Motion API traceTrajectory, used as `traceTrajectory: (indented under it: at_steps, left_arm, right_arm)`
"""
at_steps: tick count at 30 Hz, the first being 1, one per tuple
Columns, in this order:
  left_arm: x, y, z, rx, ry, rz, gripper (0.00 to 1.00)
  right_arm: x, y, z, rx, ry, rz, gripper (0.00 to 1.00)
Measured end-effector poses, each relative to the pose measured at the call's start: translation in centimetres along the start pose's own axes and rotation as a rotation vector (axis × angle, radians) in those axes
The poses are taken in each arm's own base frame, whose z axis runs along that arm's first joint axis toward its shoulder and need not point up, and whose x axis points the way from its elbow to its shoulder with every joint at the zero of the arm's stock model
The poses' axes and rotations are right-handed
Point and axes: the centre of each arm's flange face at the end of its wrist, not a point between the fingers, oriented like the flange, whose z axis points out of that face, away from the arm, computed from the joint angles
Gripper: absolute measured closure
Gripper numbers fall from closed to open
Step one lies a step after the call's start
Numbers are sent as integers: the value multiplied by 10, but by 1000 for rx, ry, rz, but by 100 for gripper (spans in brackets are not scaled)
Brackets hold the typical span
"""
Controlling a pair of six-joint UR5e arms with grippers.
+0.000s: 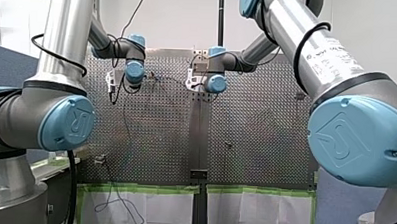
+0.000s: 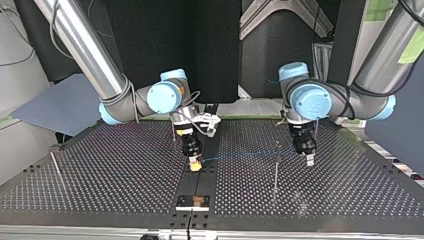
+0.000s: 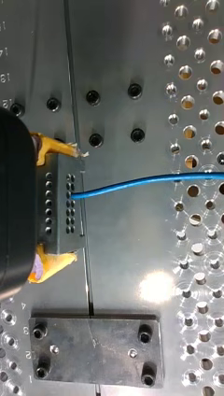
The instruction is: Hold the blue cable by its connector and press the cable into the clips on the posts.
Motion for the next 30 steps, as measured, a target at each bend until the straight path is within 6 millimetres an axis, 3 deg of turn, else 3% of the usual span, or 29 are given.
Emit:
traceTrajectory:
  at_steps: [12, 24, 30]
  left_arm:
    - [-16, -1, -46, 27, 62, -16, 0]
    - [-1, -6, -93, 117, 108, 6, 0]
    - [-11, -14, -111, 155, 80, -5, 0]
  right_arm:
    - [0, -3, -2, 4, -11, -1, 100]
    - [0, -9, -4, 11, -12, 1, 100]
    - [0, -12, -5, 16, -15, 2, 100]
